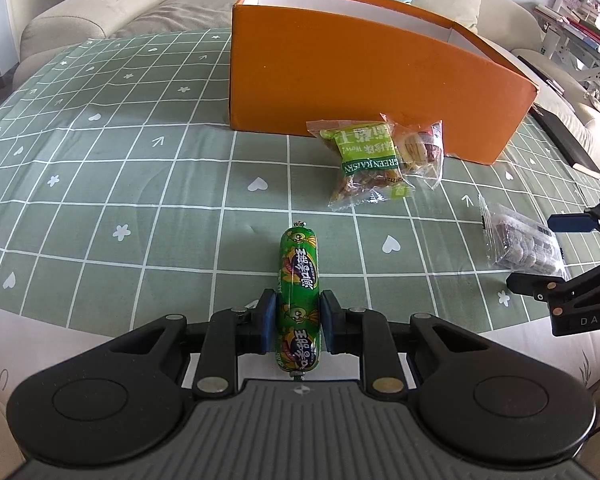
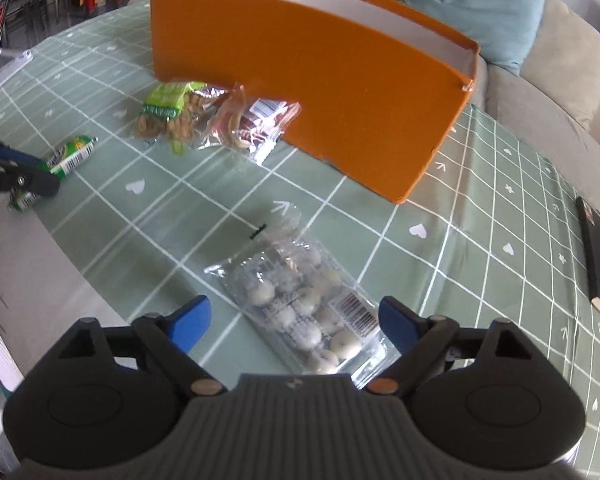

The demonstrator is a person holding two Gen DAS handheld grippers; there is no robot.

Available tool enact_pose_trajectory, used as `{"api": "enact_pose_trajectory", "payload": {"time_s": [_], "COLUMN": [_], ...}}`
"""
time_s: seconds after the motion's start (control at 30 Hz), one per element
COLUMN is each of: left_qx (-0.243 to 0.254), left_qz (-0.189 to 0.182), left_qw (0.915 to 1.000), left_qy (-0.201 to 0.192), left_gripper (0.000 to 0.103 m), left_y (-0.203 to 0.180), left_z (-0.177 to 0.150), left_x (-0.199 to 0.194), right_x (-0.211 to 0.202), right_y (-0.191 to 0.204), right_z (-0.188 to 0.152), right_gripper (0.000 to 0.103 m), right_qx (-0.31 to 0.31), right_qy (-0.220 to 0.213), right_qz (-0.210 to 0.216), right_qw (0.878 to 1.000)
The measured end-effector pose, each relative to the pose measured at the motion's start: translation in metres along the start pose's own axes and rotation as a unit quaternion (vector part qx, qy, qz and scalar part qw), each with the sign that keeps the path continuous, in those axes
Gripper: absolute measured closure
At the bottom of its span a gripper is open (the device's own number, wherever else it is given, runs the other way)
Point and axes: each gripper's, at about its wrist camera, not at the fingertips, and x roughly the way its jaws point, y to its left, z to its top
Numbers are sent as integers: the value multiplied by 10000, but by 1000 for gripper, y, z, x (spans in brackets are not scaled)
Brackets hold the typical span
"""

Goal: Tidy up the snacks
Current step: 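Grasp the green sausage with the left tool while the right tool grasps the white candy packet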

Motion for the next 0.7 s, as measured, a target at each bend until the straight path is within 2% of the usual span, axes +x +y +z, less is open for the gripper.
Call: {"api": "enact_pose_trajectory", "payload": {"time_s": [0.13,0.23,0.3,0.4,0.5,0.7], "left_qx": [40,56,48,52,38,33], "left_qz": [21,24,17,15,8,-5], "left_qw": [10000,10000,10000,10000,10000,10000], "left_qy": [-11,-14,-12,-7,-1,0], "left_gripper": [77,77,77,77,77,78], "left_y": [-1,-2,-1,-1,-1,-1], "left_z": [0,0,0,0,0,1], "left_x": [0,0,0,0,0,-1], "right_x": [8,16,17,12,7,0], "right_y": [-14,-29,-29,-17,1,35], "right_z": [2,3,3,5,7,13], "right_gripper": [11,10,11,23,30,37], "right_qx": [219,856,997,1020,1063,1507], "right_qy": [-22,46,27,47,108,117], "right_qz": [183,395,361,316,266,292], "right_qw": [9996,9955,9944,9943,9939,9881]}}
